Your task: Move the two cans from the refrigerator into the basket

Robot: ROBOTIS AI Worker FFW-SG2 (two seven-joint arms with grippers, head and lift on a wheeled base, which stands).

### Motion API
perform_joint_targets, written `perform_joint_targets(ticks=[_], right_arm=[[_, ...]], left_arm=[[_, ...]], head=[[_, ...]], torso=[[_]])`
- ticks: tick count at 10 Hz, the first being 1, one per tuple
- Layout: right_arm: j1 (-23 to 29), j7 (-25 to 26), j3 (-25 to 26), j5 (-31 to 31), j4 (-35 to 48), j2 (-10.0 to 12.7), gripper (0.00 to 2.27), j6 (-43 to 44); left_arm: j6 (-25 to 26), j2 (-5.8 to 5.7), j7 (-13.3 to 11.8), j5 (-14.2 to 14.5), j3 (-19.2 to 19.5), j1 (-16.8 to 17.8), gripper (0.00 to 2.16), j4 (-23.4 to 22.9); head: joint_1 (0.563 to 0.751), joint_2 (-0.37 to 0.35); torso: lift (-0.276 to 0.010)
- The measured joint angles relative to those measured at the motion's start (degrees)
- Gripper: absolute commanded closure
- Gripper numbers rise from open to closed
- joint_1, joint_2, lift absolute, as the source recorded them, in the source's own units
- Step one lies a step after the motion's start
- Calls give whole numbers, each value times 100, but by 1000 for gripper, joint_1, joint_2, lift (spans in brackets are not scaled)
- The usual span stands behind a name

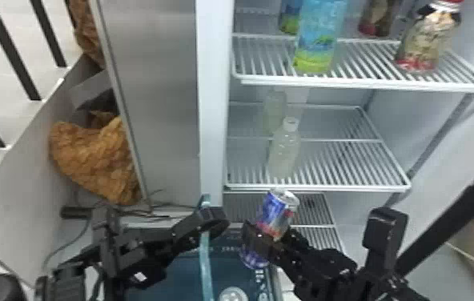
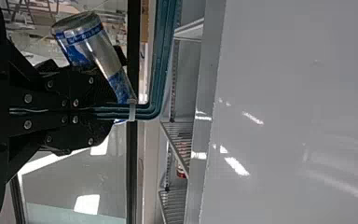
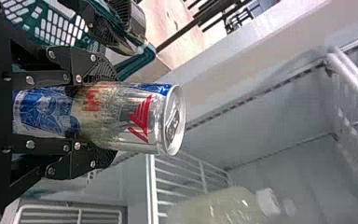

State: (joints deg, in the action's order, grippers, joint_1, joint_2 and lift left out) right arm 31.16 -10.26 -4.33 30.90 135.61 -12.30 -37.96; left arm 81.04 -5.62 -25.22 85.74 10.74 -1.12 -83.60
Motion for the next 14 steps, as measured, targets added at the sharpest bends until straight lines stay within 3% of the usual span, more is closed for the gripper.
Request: perform_joint_targets(ticks=[1, 3, 4, 8, 11, 14], right_arm=[[-179, -211, -132, -3, -380, 24, 923, 361], [-477, -494, -237, 24, -964, 83, 242, 647], [-557, -591, -288, 55, -1128, 87, 94, 687], [-457, -737, -138, 198, -1226, 155, 116, 1011], [107, -942, 500, 97, -962, 364, 114, 1556], [678, -1138, 1283, -117, -597, 582, 116, 1903]], left_arm=[[7, 0, 0, 5, 0, -3, 1199, 0], [19, 0, 0, 34, 0, -13, 1199, 0], [23, 0, 0, 50, 0, -19, 1199, 0], [24, 5, 1, 65, 0, -48, 1199, 0], [22, 3, 0, 122, 0, -119, 1199, -14], [-1, -8, 0, 155, 13, -177, 1199, -78]], head=[[695, -53], [695, -37], [695, -33], [695, -42], [695, -108], [695, -219]], torso=[[-218], [-218], [-218], [-218], [-218], [-218]])
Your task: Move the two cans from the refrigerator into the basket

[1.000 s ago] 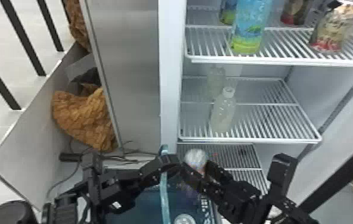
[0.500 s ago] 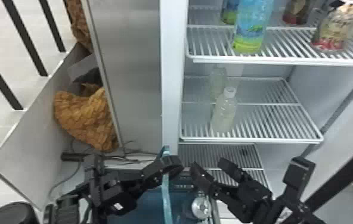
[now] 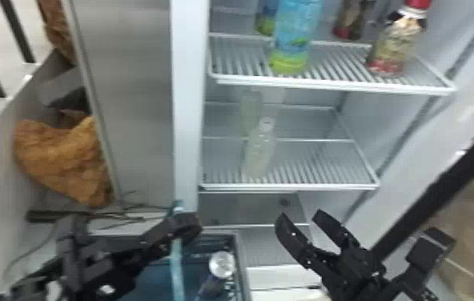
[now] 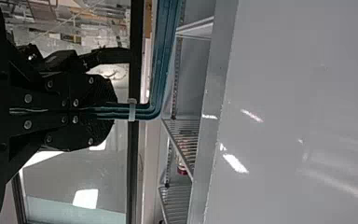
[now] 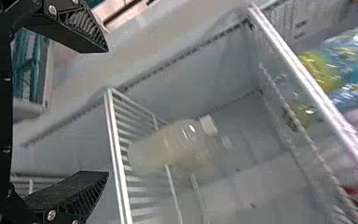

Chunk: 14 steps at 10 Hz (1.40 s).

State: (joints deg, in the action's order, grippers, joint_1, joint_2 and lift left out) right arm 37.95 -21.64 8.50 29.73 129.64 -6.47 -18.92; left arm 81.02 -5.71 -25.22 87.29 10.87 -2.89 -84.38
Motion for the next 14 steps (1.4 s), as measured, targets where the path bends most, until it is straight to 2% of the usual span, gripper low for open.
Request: perform_joint_targets(ticks=[3, 7, 9, 12, 14], right_arm=[[447, -196, 499, -29, 321, 53, 116, 312], [1238, -338, 1053, -62, 1133, 133, 117, 573], [1497, -539, 1385, -78, 1257, 196, 117, 870], [1838, -724, 1917, -387, 1508, 480, 117, 1006], [2043, -755, 2061, -470, 1615, 628, 117, 1007]], left_arm=[[-24, -1, 0, 38, 30, -78, 1199, -91], [-31, 3, 3, 44, 189, -196, 1199, -264], [-42, 6, 9, 35, 297, -261, 1199, -365], [-47, 4, 9, 36, 355, -299, 1199, -435], [-46, 8, 9, 120, 395, -360, 1199, -519]], head=[[695, -276], [695, -310], [695, -328], [695, -350], [695, -350]], torso=[[-218], [-218], [-218], [-218], [-218]])
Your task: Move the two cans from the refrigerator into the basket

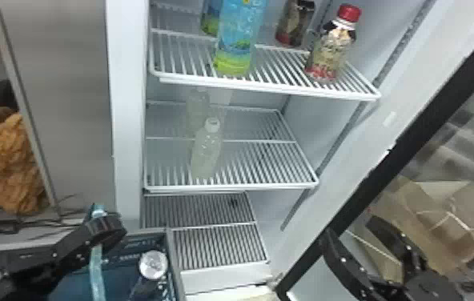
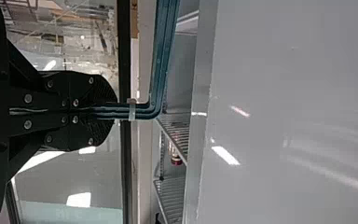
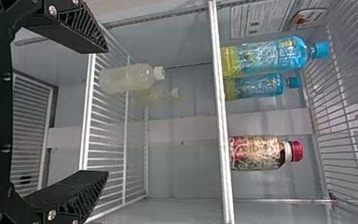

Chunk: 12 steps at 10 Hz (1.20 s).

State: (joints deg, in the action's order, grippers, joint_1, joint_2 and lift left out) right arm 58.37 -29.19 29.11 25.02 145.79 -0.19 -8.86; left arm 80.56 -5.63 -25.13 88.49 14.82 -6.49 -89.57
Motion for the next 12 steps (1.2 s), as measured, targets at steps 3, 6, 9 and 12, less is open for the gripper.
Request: perform_joint_targets(ticks=[3, 6, 9, 12], right_arm=[[122, 1, 33, -12, 43, 19, 117, 0], [135, 1, 37, -10, 26, 19, 117, 1], [113, 1, 26, 0, -10, 19, 117, 9], [52, -7, 25, 24, -53, 19, 117, 27]], left_arm=[[0, 16, 0, 44, 99, -106, 1199, -173], [1, 36, 0, 60, 118, -135, 1199, -258], [14, 50, 9, 49, 118, -127, 1199, -261], [15, 53, 18, 34, 113, -106, 1199, -261]], head=[[695, -350], [695, -350], [695, -350], [695, -350]], torso=[[-218], [-218], [-218], [-218]])
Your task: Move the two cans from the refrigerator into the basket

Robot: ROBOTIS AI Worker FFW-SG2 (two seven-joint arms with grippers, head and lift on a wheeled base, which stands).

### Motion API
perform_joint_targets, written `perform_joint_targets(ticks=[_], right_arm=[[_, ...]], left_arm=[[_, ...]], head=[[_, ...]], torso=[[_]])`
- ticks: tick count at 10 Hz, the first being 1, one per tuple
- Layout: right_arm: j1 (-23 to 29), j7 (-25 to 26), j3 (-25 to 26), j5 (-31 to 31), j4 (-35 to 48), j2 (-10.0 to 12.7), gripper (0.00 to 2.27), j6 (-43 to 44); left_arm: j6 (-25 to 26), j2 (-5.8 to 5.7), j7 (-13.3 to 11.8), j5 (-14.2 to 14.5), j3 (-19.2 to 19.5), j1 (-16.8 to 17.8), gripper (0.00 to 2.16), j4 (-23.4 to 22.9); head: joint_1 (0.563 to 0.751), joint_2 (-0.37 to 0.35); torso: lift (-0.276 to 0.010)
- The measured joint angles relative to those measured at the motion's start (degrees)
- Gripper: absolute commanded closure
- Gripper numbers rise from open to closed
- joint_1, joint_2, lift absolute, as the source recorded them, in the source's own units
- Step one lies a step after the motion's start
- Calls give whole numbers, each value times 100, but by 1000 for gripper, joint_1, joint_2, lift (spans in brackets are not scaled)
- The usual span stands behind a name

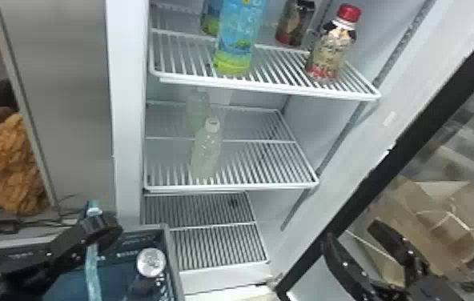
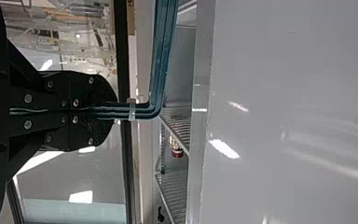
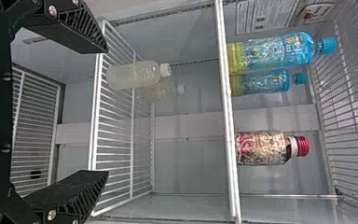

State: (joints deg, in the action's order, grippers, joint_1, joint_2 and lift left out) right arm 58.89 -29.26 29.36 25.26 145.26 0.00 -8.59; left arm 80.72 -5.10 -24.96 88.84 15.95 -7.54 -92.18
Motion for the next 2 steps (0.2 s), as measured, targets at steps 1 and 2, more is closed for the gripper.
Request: perform_joint_targets(ticks=[1, 2], right_arm=[[-9, 0, 0, 7, -15, 0, 117, 11], [-11, 0, 0, 13, -25, 0, 117, 15]], left_arm=[[0, 0, 6, -4, -5, 7, 1199, 0], [0, 0, 14, -6, -11, 10, 1199, 0]], head=[[695, -350], [695, -350]], torso=[[-218], [-218]])
